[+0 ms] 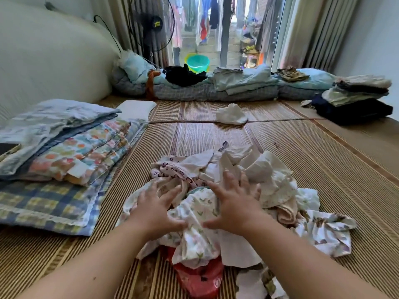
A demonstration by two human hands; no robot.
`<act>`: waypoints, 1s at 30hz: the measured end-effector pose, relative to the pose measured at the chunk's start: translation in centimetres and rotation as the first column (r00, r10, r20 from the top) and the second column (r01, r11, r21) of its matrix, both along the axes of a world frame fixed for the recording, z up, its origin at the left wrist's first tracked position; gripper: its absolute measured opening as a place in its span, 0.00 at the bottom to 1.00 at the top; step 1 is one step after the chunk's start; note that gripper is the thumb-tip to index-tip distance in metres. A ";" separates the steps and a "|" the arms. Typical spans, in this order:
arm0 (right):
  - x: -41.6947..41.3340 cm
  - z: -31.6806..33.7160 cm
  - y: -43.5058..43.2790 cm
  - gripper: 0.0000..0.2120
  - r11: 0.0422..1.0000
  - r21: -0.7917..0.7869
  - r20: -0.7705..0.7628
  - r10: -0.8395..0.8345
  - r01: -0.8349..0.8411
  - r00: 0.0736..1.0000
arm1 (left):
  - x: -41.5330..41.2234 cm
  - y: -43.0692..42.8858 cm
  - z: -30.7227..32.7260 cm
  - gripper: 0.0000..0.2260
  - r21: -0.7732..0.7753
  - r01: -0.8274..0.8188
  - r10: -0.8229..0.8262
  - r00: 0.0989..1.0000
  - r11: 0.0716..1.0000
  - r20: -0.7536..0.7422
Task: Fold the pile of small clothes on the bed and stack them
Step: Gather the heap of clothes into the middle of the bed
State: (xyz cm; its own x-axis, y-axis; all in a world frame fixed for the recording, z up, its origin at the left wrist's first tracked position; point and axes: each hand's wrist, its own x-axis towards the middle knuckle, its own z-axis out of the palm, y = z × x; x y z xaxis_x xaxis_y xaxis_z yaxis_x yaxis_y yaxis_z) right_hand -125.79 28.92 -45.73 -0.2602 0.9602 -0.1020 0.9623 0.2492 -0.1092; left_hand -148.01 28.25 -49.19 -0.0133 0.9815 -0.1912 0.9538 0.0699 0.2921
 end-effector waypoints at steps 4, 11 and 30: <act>-1.1 -2.5 2.1 0.50 0.999 -0.046 0.058 -0.024 0.026 0.998 | 0.2 1.9 -1.5 0.46 -0.100 0.015 -0.010 0.998 0.995 0.057; 0.3 -4.0 3.7 0.49 0.996 -0.036 0.103 -0.076 0.080 0.992 | 3.6 4.4 -3.4 0.45 -0.039 0.133 -0.133 0.991 0.990 0.009; 22.8 -3.6 1.2 0.46 0.921 -0.043 0.142 -0.378 0.388 0.915 | 27.9 5.7 -3.9 0.40 0.008 0.493 -0.493 0.870 0.870 0.005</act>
State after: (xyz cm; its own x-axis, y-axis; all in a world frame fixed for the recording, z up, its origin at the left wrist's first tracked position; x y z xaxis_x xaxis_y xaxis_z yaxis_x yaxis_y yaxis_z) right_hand -102.99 30.13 -49.31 0.1458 0.9731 -0.1786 0.9893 -0.1449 0.0182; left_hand -120.10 33.95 -53.08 0.4739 0.8614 -0.1830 0.8617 -0.4108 0.2977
